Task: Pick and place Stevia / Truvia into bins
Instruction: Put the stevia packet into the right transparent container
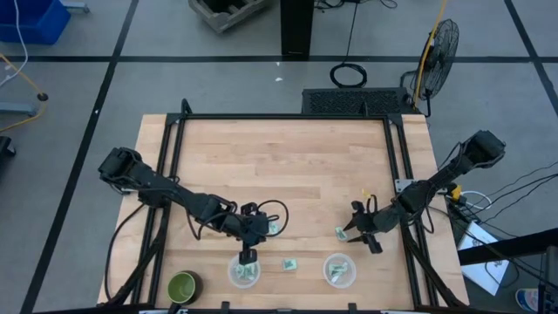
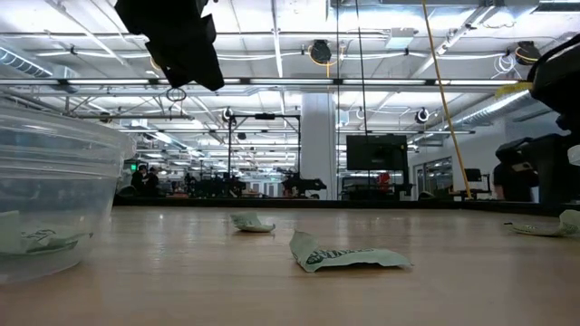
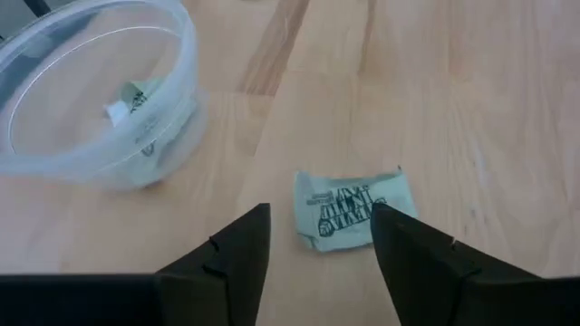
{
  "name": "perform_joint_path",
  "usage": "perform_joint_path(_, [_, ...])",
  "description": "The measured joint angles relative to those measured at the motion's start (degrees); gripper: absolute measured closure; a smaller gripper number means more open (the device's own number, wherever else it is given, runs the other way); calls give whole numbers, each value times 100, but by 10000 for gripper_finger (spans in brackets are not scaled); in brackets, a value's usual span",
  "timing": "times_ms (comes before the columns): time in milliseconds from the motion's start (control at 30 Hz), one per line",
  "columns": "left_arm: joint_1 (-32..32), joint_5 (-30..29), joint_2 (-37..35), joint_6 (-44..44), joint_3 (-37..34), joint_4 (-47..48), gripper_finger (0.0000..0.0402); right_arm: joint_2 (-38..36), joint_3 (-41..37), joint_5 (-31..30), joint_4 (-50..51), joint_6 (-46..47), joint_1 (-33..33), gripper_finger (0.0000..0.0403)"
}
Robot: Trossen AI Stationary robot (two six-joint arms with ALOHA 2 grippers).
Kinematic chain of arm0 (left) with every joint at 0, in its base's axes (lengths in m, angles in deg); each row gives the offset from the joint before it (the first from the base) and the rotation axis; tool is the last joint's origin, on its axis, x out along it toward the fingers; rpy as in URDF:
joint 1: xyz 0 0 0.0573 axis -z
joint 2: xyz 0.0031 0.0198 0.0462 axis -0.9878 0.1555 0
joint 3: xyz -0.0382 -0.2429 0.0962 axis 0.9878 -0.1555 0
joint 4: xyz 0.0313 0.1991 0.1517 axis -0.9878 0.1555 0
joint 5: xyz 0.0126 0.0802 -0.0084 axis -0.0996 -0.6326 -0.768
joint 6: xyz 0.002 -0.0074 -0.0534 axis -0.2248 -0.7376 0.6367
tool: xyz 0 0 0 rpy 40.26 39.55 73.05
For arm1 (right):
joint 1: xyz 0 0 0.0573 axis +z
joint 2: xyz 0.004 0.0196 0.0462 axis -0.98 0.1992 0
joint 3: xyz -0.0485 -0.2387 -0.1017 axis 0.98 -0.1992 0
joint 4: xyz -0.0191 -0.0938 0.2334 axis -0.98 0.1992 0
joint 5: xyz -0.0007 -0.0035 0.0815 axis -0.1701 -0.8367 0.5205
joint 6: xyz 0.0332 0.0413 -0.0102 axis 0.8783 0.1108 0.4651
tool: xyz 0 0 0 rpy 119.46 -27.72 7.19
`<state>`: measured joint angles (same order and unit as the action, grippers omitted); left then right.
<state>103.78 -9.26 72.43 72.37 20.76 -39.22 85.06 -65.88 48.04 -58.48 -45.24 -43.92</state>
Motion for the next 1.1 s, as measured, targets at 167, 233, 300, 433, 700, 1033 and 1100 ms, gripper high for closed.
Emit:
perform_joint_path(167, [0, 2, -2, 1, 0, 0, 376, 68, 67, -2, -64, -1, 2, 219])
perform_joint_path(233, [0, 0, -2, 0, 0, -2, 376, 199, 102, 0, -166, -29, 2, 219])
perform_joint_path(300, [0, 0, -2, 1, 0, -2, 376, 422, 151, 0, -353, -113, 4, 219])
perform_joint_path(433, [0, 0, -2, 1, 0, -2, 376, 874, 179, 0, -497, -176, 9, 220])
perform_joint_path(700, [0, 0, -2, -3, 0, -2, 376, 1425, 192, -490, -887, -146, 206, 221])
perform_joint_path(1033, [0, 0, -2, -1, 0, -2, 376, 1452, 186, -610, -1103, -142, 225, 324])
perform_joint_path(1100, [0, 0, -2, -1, 0, -2, 376, 1378, 186, -610, -1208, -142, 227, 355])
